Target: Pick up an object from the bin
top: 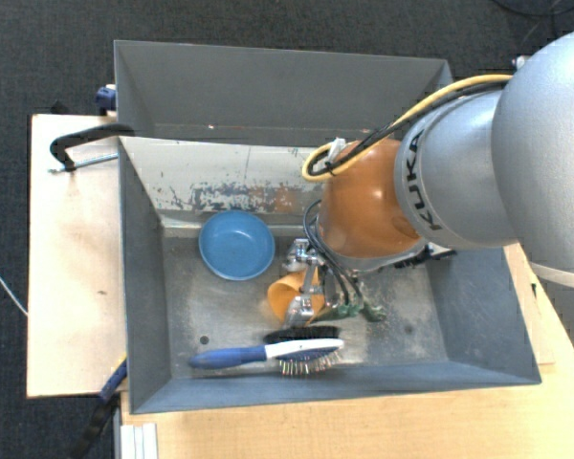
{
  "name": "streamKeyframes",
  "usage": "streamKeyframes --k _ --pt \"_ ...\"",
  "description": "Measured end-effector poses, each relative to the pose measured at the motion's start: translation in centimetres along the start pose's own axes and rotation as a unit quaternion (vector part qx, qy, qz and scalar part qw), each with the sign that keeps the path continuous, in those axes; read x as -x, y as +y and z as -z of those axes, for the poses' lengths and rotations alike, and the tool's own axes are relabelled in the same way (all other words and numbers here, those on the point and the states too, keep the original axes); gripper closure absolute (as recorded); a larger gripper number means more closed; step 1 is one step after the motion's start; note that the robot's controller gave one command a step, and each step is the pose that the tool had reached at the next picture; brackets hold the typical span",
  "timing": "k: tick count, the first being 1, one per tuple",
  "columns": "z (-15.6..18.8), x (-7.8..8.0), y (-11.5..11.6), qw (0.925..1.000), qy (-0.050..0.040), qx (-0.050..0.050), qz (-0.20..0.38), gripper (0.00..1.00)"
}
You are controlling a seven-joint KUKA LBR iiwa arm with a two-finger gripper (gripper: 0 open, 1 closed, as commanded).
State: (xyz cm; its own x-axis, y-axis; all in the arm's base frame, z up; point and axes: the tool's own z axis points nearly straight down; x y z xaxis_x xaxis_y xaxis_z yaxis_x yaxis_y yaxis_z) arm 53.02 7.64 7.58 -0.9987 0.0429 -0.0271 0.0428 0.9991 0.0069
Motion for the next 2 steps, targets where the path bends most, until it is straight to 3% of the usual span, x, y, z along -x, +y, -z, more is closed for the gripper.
streamKeyframes --k 1,2 --pt "0.0 0.0 0.4 0.9987 -0.0009 -0.001 0.051 1.0" --pt "9.0 0.7 0.0 0.9744 0.0086 0.0 0.225 1.0"
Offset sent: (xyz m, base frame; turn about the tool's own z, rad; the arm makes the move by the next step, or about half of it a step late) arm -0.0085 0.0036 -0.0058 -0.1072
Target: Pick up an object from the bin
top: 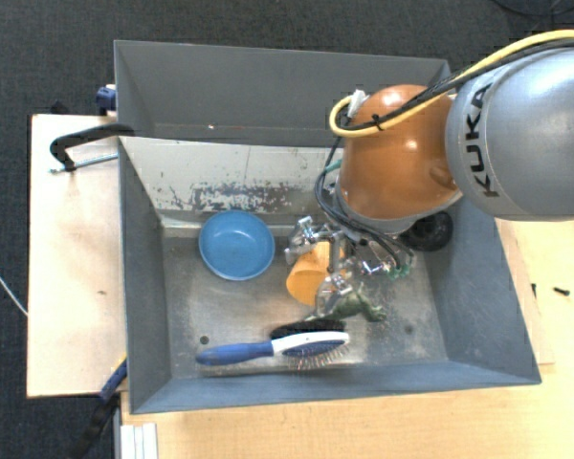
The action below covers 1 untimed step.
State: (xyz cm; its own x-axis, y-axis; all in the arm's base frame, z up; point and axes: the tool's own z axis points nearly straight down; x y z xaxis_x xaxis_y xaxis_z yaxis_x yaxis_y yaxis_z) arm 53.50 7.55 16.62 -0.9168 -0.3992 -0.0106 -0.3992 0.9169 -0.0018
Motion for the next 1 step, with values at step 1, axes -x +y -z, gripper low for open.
streamKeyframes --k 1 --pt "9.98 -0.48 0.92 1.0 -0.0022 0.0 -0.006 1.0"
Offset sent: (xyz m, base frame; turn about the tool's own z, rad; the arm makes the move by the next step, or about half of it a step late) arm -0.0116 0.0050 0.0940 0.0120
